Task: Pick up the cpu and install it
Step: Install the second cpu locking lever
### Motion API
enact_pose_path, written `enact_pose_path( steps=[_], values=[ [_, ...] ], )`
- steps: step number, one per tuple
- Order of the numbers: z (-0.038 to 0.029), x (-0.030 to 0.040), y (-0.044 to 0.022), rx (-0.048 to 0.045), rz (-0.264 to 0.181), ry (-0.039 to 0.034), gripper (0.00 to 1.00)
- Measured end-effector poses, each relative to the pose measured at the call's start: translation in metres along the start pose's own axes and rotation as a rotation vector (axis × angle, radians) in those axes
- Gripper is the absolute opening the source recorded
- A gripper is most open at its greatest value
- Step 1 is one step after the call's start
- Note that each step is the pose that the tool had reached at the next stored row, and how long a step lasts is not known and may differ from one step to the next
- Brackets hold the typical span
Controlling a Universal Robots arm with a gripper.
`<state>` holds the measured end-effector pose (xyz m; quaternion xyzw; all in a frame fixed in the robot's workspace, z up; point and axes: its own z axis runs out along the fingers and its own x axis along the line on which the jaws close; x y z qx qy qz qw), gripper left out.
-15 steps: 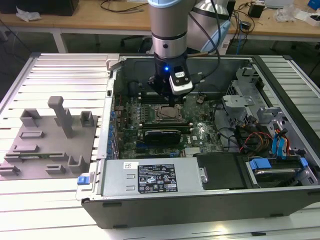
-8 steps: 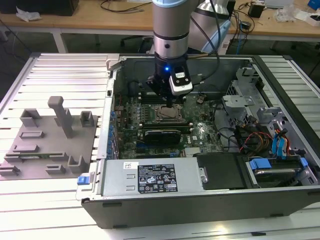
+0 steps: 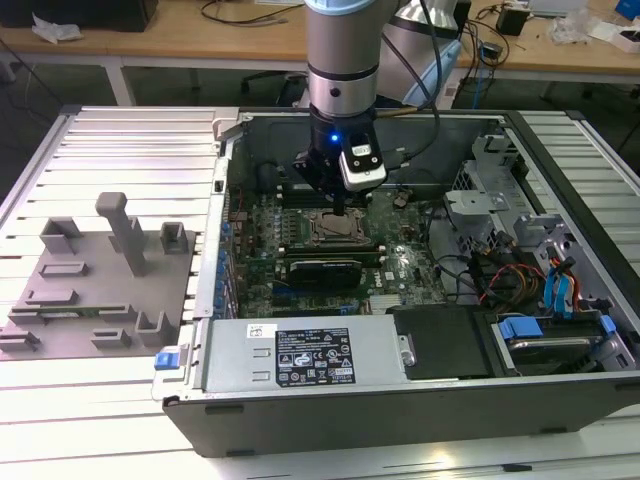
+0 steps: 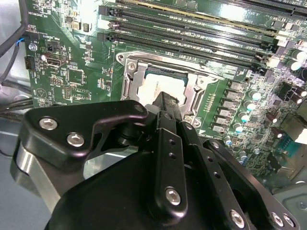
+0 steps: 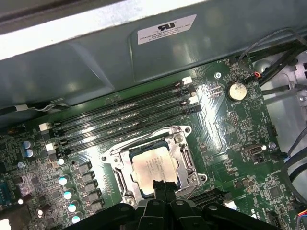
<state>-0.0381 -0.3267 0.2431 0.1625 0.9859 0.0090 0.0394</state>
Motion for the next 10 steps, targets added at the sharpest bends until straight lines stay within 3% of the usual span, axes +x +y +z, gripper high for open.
enact_pose_path(
  steps=[5, 10],
  values=[
    [0.0, 0.0, -0.0001, -0.0001, -0.001, 0.0, 0.11],
    [0.0, -0.0017, -0.005, -0.0002, -0.004, 0.0001, 0.11]
  ],
)
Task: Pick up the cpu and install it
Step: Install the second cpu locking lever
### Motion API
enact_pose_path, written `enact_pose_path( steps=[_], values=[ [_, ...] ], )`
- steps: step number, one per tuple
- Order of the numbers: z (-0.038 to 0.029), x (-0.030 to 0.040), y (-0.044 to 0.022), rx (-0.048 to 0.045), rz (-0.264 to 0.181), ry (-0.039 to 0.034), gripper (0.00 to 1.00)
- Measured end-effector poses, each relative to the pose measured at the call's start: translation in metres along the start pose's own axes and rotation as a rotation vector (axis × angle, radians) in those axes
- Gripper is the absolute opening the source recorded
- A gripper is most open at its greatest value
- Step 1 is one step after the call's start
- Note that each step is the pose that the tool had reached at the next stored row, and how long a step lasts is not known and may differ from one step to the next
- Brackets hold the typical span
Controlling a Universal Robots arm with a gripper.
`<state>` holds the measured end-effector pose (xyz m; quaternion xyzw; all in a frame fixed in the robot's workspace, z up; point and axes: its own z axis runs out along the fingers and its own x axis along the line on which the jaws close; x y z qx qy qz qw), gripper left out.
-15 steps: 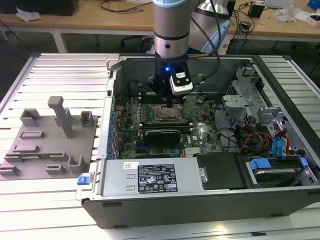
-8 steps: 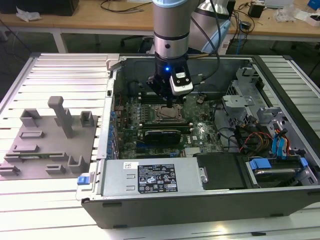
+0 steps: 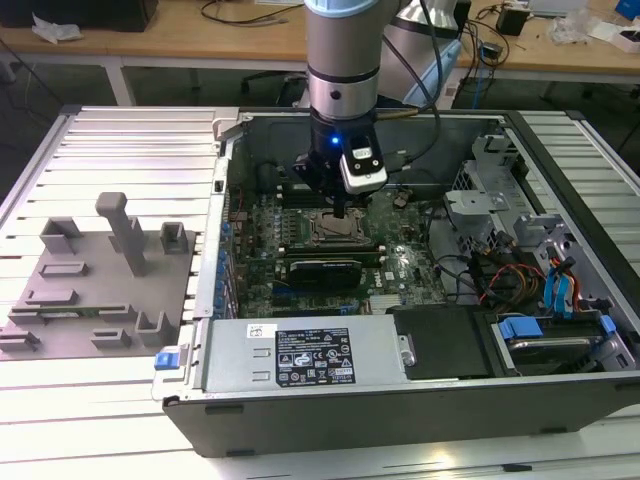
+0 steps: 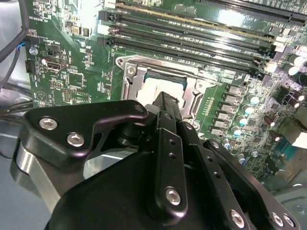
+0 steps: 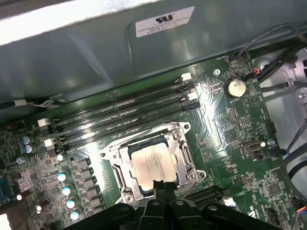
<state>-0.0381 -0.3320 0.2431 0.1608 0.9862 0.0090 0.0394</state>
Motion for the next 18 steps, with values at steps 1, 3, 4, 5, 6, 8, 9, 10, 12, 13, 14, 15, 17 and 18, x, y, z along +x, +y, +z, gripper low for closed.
enact_pose_path(
  steps=[1, 3, 4, 5, 6, 8, 9, 10, 12, 13, 14, 15, 17, 18],
  values=[
    [0.0, -0.0003, -0.0008, -0.0001, -0.001, 0.0, 0.11],
    [0.0, -0.0014, -0.0043, -0.0004, -0.006, 0.0002, 0.11],
    [0.0, -0.0023, -0.0068, -0.0005, -0.008, 0.0004, 0.11],
    [0.0001, -0.0033, -0.0099, -0.0009, -0.011, 0.0004, 0.11],
    [0.0001, -0.0048, -0.0142, -0.0013, -0.018, 0.0007, 0.11],
    [0.0002, -0.0062, -0.0188, -0.0017, -0.023, 0.0008, 0.11],
    [0.0003, -0.0071, -0.0221, -0.0019, -0.025, 0.0008, 0.11],
    [0.0003, -0.0077, -0.0248, -0.0019, -0.026, 0.0009, 0.11],
    [0.0005, -0.0078, -0.0287, -0.0021, -0.027, 0.0009, 0.11],
    [0.001, -0.0071, -0.0293, -0.0022, -0.028, 0.0009, 0.11],
    [0.0016, -0.0063, -0.0296, -0.0022, -0.028, 0.0009, 0.11],
    [0.0025, -0.005, -0.0302, -0.0021, -0.028, 0.0009, 0.11],
    [0.0039, -0.0025, -0.0318, -0.0021, -0.029, 0.001, 0.11],
    [0.0056, -0.0005, -0.0326, -0.0021, -0.029, 0.0009, 0.11]
  ],
)
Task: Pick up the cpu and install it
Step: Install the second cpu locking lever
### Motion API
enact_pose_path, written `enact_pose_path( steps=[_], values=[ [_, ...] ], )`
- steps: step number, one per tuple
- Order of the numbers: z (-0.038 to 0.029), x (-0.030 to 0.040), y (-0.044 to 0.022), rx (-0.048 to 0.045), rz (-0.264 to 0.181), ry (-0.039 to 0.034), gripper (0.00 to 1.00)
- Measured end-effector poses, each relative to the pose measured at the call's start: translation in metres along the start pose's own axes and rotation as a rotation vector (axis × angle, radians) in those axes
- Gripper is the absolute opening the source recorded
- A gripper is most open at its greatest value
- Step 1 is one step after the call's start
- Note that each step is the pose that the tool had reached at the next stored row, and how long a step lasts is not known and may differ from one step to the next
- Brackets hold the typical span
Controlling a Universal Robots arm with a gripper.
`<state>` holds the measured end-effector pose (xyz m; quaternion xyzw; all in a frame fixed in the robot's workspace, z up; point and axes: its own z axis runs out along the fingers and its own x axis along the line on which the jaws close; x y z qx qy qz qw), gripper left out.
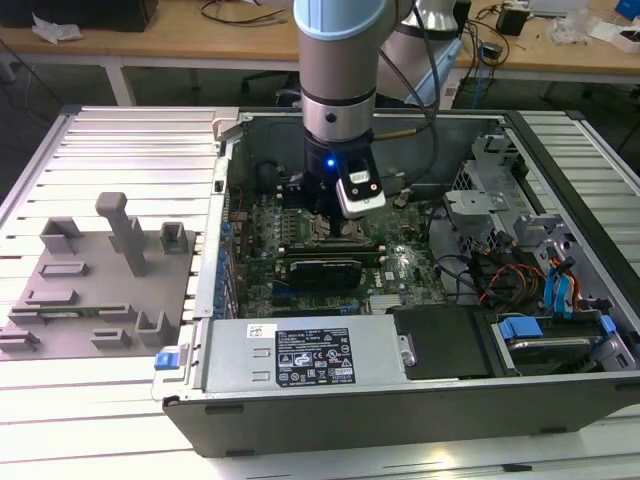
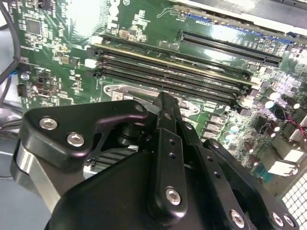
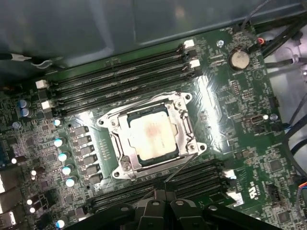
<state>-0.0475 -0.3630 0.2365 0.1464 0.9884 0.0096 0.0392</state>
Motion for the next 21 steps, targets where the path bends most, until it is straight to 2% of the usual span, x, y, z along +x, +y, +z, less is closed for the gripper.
enact_pose_path(
  steps=[2, 8, 18, 20, 21],
  values=[
    [0.004, 0.0049, -0.0015, 0.0, 0.0, 0.0, 0.11],
    [0.0168, 0.012, -0.004, 0.0008, 0.011, -0.0003, 0.11],
    [0.0224, 0.0228, -0.0074, 0.0021, 0.033, -0.0017, 0.11],
    [0.0246, 0.0235, -0.0077, 0.0006, 0.04, -0.0024, 0.11],
    [0.0256, 0.0241, -0.0078, -0.005, 0.043, -0.0018, 0.11]
  ],
)
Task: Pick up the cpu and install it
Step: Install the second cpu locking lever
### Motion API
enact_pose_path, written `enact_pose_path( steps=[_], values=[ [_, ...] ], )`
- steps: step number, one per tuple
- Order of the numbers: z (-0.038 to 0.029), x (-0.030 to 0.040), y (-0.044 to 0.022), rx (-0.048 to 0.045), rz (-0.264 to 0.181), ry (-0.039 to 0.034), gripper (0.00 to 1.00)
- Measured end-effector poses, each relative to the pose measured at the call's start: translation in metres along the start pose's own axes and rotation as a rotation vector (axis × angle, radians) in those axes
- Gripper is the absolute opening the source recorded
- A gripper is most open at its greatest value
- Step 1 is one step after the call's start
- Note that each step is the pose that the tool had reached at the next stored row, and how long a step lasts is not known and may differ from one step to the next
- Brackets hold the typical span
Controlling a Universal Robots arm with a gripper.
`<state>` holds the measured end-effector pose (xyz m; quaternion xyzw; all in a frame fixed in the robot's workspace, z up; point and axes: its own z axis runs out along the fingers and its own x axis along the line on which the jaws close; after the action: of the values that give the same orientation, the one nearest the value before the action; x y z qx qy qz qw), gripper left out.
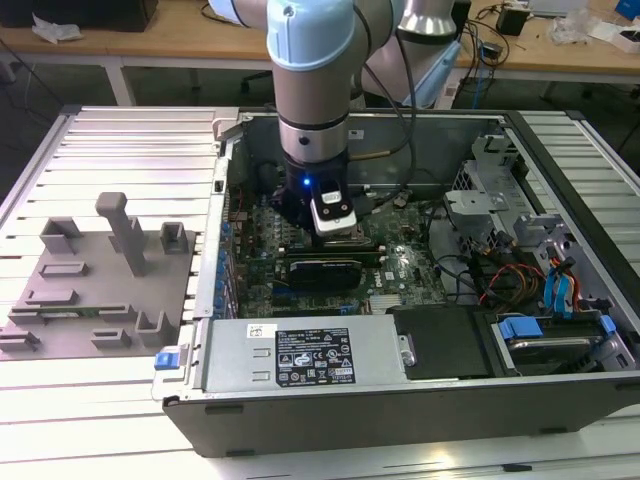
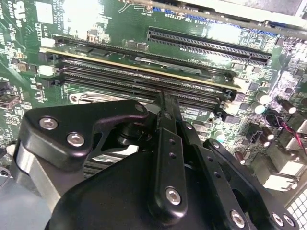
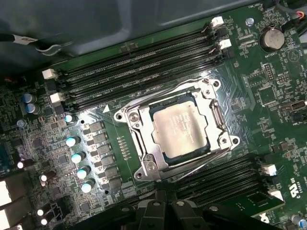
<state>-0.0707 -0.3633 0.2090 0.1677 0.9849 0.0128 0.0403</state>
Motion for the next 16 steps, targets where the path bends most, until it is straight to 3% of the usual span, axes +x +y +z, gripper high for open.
enact_pose_path(
  steps=[9, 14, 16],
  values=[
    [0.0037, 0.0073, -0.0026, -0.0274, 0.014, 0.0003, 0.11],
    [0.0058, 0.0091, -0.0031, -0.0735, 0.025, 0.0069, 0.11],
    [0.0059, 0.0094, -0.0033, -0.0815, 0.028, 0.0084, 0.11]
  ],
)
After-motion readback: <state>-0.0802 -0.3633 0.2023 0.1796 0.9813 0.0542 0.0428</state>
